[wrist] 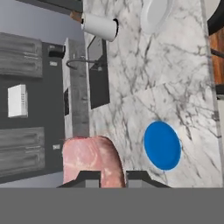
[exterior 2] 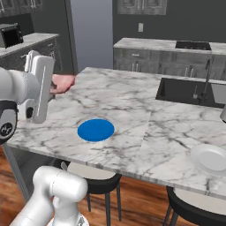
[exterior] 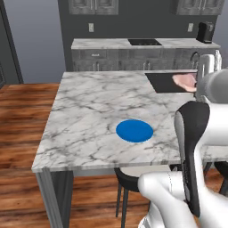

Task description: Transport the steak and avocado to the fridge. Place the steak on the rack containing meat and place the avocado on the rack containing the vegetable, ensuring meats and vegetables are on different racks.

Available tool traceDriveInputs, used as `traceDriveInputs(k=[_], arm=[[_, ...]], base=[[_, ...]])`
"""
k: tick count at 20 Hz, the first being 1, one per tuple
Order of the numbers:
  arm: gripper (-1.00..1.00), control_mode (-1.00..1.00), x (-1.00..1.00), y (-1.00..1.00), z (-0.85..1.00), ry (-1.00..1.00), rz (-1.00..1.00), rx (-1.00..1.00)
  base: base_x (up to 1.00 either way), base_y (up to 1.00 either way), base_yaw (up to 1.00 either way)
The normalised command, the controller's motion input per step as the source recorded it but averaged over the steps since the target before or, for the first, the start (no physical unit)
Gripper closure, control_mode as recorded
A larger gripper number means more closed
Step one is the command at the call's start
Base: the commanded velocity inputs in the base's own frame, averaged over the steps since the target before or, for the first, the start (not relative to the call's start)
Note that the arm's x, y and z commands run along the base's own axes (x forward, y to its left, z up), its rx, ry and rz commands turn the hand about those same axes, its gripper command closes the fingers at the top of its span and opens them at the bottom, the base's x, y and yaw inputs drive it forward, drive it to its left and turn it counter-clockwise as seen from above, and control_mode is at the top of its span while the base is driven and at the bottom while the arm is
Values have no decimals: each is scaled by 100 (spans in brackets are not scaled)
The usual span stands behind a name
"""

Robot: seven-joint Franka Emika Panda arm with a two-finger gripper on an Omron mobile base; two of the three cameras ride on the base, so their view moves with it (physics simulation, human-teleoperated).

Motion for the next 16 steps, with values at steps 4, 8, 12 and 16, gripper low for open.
traceDriveInputs(k=[4,8,12,16], arm=[[100,-100,-83,-14,17,-30,1,2],[100,-100,-78,-14,35,-25,0,2],[100,100,0,0,0,0,0,0],[100,100,0,0,0,0,0,0]], base=[[0,0,0],[0,0,0],[-66,-11,0],[-61,-31,-3]])
